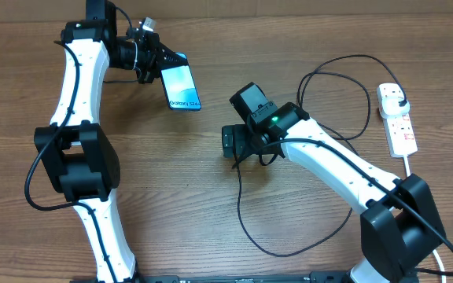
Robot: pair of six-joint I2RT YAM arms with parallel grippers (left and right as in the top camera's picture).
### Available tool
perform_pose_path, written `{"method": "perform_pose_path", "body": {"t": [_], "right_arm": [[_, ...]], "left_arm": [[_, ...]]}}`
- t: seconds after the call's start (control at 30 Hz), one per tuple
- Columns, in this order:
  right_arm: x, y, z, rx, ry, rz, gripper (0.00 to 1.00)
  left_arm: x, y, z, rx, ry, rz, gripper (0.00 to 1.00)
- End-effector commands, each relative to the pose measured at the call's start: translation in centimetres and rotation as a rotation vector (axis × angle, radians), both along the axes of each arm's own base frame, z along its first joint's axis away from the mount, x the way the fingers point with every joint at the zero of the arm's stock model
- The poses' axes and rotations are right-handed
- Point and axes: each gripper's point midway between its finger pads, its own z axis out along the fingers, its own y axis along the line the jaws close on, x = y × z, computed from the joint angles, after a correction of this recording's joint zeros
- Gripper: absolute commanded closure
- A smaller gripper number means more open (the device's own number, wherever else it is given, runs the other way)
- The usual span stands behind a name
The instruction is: Plug charger to phone and switch on socket
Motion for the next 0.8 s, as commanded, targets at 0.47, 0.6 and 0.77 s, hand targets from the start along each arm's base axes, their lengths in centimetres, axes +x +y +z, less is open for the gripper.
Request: {"method": "perform_pose_path", "body": {"t": [0.47,0.6,0.77], "right_arm": [[0.2,0.4,-2.6,-0.023,0.034,-0.026,0.01],[0.0,1.2,-3.0,-0.023,0.032,-0.010,0.04],[-0.3,2.2,-3.4,-0.018,0.025,0.015,0.05]], "left_arm": [[0.7,0.3,3.0,-0.014,-0.118,-0.001,0.96],[0.8,0.5,3.1,-0.014,-0.124,0.001,0.96],[0.9,0.6,3.1,-0.013,-0.128,0.005,0.96]]}}
